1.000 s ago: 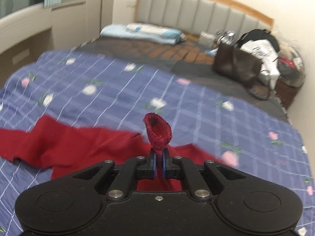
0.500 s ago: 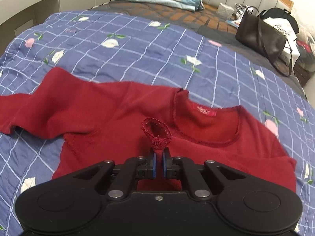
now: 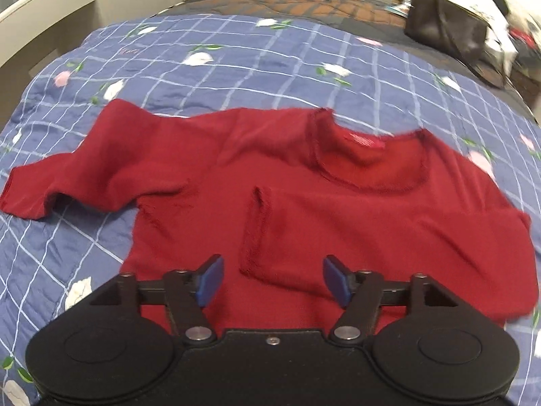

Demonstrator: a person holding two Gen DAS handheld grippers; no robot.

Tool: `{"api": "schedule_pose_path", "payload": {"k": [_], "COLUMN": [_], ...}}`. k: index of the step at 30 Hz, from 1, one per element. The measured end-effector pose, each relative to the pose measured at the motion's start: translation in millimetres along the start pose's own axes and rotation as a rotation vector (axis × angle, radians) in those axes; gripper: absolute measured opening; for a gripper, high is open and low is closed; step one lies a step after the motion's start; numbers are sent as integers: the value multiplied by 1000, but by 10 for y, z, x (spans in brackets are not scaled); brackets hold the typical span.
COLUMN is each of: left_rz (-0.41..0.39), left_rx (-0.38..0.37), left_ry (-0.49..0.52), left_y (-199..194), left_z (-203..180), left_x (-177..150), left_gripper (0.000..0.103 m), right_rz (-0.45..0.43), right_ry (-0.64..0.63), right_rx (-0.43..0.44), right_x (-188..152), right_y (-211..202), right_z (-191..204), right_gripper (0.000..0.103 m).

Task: Fold small clothes
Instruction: 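Open the right gripper to release the sleeve and withdraw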

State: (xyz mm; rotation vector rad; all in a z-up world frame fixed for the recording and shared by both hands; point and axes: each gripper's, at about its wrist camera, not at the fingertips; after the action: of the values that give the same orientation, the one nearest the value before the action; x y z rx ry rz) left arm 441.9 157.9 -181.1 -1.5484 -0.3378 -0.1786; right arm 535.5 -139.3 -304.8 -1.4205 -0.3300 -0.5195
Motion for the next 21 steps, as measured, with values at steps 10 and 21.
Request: {"api": "schedule_pose_path", "payload": {"k": [10,21], "left_rz": [-4,-33], "left_rx": [-79,-6], "left_ry": [194,352], "left_y": [318,1020], "left_z": [-966,-2445], "left_x": [241,709], "left_gripper": [102,103], "right_rz": [-86,-103], "right_ry": [76,103], "right_rx": [-182,-402], "right_x": [-404,-466], "right_y": [-395,-200], "right_z": [-989,-2542], "right_gripper": [91,76]}}
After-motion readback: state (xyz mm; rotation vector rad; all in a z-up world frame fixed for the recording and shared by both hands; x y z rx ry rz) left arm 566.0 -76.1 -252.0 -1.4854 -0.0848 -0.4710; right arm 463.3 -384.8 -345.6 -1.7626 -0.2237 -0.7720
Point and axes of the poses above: each gripper's, at about its wrist camera, not at the fingertips, and y roughly the way its jaws point, z to its left, x to its top, and after that the axes turned 15 degrees about y, right-handed
